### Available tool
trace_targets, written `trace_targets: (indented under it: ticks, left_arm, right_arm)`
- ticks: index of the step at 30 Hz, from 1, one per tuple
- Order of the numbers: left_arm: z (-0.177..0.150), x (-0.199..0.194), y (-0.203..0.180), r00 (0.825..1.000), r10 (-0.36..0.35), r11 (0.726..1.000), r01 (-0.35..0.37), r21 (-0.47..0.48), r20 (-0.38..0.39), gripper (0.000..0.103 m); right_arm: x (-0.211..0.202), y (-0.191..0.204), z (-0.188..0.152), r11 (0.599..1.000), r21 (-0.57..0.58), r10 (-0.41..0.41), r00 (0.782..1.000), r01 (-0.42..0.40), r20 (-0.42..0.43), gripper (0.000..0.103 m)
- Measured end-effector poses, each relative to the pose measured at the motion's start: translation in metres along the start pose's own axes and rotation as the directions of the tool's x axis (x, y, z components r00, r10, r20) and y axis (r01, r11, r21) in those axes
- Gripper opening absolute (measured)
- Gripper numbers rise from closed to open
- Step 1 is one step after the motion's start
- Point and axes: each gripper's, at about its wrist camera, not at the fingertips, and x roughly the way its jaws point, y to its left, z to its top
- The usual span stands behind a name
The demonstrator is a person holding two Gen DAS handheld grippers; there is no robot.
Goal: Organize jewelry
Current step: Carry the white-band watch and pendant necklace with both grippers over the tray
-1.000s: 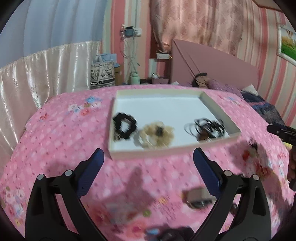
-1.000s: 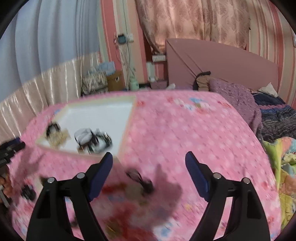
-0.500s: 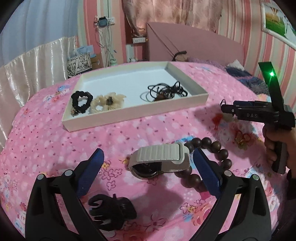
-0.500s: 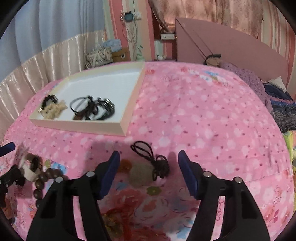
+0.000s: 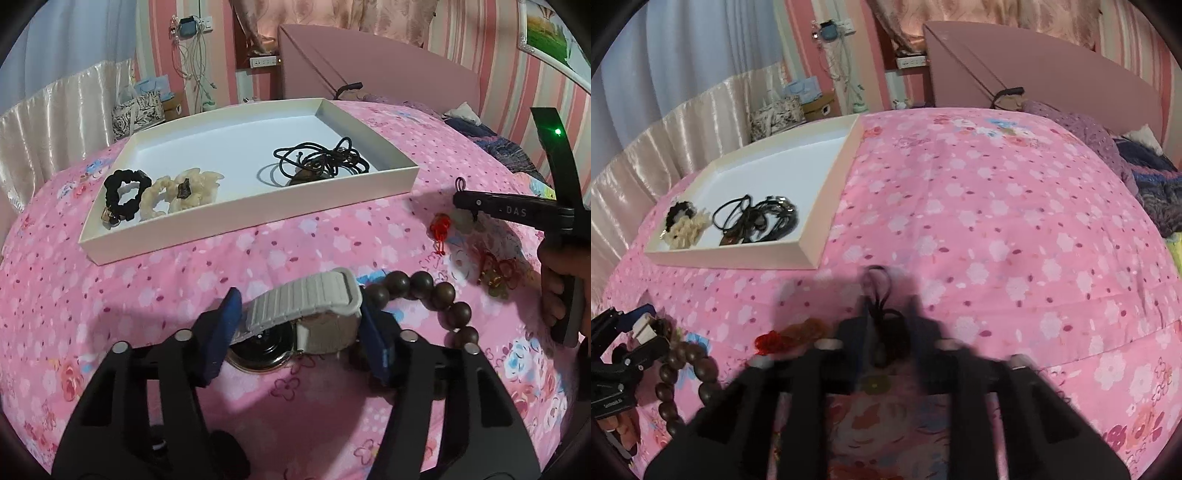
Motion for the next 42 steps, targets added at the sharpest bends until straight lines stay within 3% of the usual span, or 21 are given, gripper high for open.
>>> trace_targets:
  ticks: [2,11,22,42]
  left_arm:
    - [0.001,0.000,0.002,1.000,-0.016,1.000,0.016,-0.003,0.006,0.044]
    - [0.018,-0.022,0.016,0.996,-0.019,0.999,0.021,-0.025,0.082,0.026]
    - [0.052,-0.051,0.031,0.984,-0.008,0.999,0.014,-0.033,0.178,0.025]
    - [0.078,-0.053,0.071,0.978,0.029,0.996,-0.012,-0.087,0.205,0.025]
  right_arm:
    - [-0.001,0.001,0.001,1.000,0.000,0.004,1.000,-0.004,0.007,0.014]
    - [-0.028,0.005,0.008,1.000,0.002,0.021,0.994,-0.021,0.105,0.013]
    - [-0.061,0.027,0.027,0.998,-0.042,0.055,0.980,-0.048,0.192,0.013]
    - [-0.055,0.031,0.032,0.997,-0.037,0.070,0.978,-0.064,0.199,0.013]
